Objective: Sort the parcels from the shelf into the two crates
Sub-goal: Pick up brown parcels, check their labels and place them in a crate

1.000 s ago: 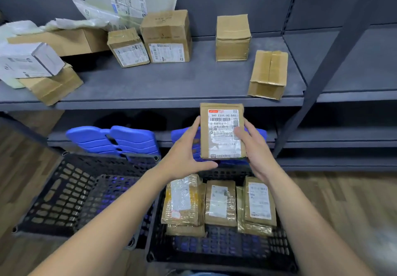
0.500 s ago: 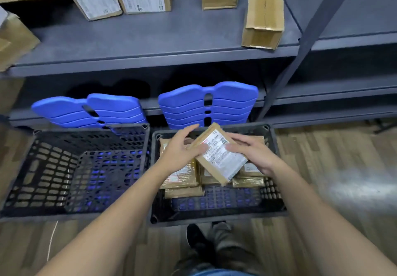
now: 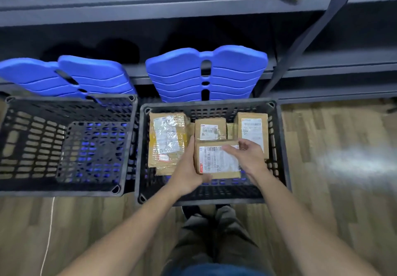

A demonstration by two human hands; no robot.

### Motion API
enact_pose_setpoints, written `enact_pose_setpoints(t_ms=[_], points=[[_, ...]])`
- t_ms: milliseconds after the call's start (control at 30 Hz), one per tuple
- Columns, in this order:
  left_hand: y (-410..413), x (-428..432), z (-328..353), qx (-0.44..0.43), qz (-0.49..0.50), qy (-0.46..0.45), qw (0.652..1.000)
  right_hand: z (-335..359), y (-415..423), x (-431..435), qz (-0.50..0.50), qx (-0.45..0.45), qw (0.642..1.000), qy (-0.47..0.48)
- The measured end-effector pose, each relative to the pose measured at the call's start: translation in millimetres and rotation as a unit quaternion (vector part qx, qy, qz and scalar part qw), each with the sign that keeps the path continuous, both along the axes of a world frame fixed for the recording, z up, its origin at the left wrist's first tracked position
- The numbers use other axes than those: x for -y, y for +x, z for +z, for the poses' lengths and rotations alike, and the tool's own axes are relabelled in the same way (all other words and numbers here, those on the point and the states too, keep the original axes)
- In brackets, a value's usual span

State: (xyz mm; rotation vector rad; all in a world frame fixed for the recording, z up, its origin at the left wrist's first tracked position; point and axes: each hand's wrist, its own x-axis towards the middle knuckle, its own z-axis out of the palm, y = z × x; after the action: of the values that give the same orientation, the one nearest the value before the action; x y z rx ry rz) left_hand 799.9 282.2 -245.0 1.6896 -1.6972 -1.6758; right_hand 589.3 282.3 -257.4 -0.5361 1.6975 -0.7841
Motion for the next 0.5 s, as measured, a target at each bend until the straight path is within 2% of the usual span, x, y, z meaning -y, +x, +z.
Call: enact_pose_setpoints(t_ms=[100,233,300,400,500], points=[[-4.6,-3.4,-6.7,0.056,-0.040,0.001,0.998,-7.8,-0.1,-5.5,0.037,0.011,0.999,-0.014],[-1.1,-8.0,-22.5,0.112,-0.096,0.019,0.989,-19.5,-7.6,-19.1,0.231,-0.053,0.971,0.025],[1.7,-8.2,-30.3,0.128,-0.135,0.035,0.982,-26.4,-11.6,-25.8,0.289,-0.064,0.954,0.045],[6.7,-10.0,-47.0,0.136,-0.172,0.053,0.974,-39.3,-15.9,-31.1,0.330,-0.074,0.938,0.082],[8.9,-13.4,-60.1,0.105,-0.182,0.066,0.975,-61.5,-15.4,-34.9,0.332,-0.074,0.934,0.109]])
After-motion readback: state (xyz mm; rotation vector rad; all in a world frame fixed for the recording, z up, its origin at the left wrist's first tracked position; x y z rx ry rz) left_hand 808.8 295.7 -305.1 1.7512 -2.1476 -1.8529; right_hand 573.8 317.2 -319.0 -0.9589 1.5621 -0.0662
